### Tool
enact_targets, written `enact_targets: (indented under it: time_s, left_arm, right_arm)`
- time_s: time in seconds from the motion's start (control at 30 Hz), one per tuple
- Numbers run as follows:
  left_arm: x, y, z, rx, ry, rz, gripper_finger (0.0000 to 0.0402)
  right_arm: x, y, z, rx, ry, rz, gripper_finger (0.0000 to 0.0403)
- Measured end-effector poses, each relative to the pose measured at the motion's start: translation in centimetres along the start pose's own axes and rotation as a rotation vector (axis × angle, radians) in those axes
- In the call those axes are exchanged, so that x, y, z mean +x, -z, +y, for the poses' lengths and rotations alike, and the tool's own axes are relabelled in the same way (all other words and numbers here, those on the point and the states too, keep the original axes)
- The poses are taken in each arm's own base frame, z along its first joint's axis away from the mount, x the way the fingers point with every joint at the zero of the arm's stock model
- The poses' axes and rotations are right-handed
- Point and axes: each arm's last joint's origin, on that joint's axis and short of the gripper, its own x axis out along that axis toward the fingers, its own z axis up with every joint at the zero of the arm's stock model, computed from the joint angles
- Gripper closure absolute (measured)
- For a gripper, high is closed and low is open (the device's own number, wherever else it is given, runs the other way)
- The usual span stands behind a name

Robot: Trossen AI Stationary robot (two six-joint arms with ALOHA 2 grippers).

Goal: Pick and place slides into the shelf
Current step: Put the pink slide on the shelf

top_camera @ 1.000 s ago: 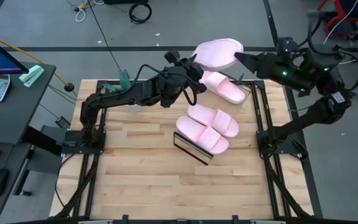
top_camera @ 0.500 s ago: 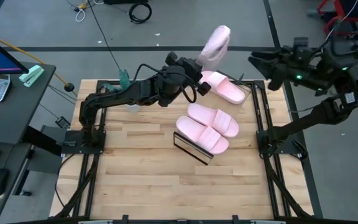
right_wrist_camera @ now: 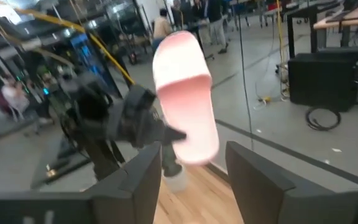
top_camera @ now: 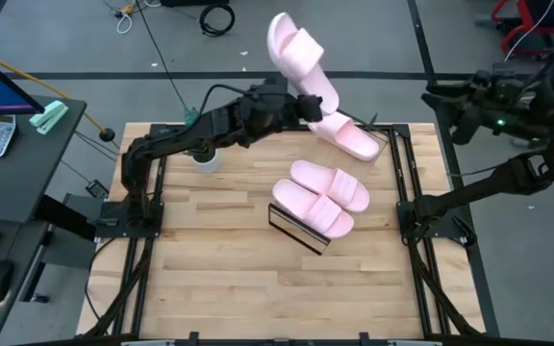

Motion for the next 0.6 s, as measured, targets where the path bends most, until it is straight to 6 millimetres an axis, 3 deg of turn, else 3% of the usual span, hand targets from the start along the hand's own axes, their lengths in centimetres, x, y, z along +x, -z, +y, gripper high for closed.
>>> enact_targets:
  time_s: [0.2,0.37,0.6]
  left_arm:
    - [0.3,0.1,0.2,-0.239,-0.03,-0.038,0.032]
    - [-0.1,0.8,-0.2,-0.291,-0.033,-0.04,0.032]
    - [0.7,4.6,0.7,-0.39,-0.025,0.061,0.0321]
  right_arm:
    - [0.7,0.9,-0.1,-0.046,0.07,0.077,0.0224]
    - [2.2,1.7,0.5,-0.13,0.137,0.132,0.0225]
    - [4.9,3.2,1.9,-0.353,0.133,0.281,0.0225]
